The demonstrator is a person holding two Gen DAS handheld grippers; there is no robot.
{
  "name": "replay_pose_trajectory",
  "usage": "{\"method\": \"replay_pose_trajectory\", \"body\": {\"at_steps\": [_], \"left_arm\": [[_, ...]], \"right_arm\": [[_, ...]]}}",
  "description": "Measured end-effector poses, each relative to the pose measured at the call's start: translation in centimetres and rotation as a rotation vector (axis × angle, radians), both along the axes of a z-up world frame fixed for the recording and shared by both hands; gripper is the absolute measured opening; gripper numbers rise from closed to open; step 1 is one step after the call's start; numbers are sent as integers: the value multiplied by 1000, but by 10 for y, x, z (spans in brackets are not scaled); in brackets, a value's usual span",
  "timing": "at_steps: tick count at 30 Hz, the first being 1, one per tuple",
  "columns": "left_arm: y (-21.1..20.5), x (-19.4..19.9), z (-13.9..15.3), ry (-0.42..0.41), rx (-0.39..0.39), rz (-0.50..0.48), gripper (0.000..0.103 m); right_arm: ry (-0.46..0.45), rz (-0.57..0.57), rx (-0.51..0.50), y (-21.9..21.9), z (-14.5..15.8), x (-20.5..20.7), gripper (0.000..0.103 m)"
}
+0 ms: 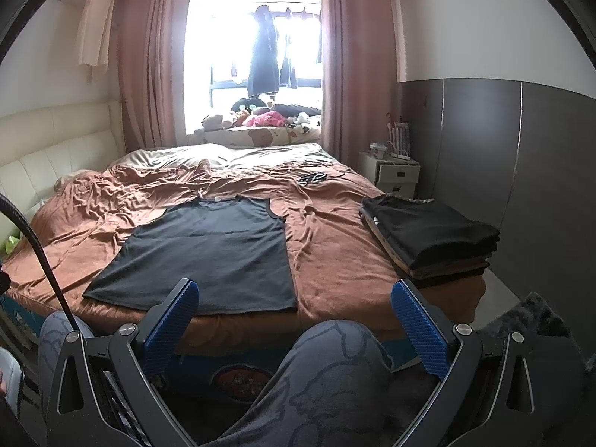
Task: Fold small clothes
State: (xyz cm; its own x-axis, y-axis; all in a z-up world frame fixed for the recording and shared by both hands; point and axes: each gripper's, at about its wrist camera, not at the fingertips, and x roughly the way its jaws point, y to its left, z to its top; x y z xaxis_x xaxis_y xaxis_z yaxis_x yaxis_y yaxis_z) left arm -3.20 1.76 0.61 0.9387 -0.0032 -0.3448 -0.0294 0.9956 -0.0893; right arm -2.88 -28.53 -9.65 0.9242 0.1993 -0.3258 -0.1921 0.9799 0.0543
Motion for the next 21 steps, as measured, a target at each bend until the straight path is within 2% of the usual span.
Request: {"method": "replay_pose_trajectory", "body": {"at_steps": [13, 21], "left_arm": [[21, 24, 4, 20, -8, 38, 103], [44, 53, -2, 68, -53, 59, 103]], "right_arm": [[33, 8, 5, 10, 0, 33, 103], [85, 27, 21, 16, 0, 69, 103]]}}
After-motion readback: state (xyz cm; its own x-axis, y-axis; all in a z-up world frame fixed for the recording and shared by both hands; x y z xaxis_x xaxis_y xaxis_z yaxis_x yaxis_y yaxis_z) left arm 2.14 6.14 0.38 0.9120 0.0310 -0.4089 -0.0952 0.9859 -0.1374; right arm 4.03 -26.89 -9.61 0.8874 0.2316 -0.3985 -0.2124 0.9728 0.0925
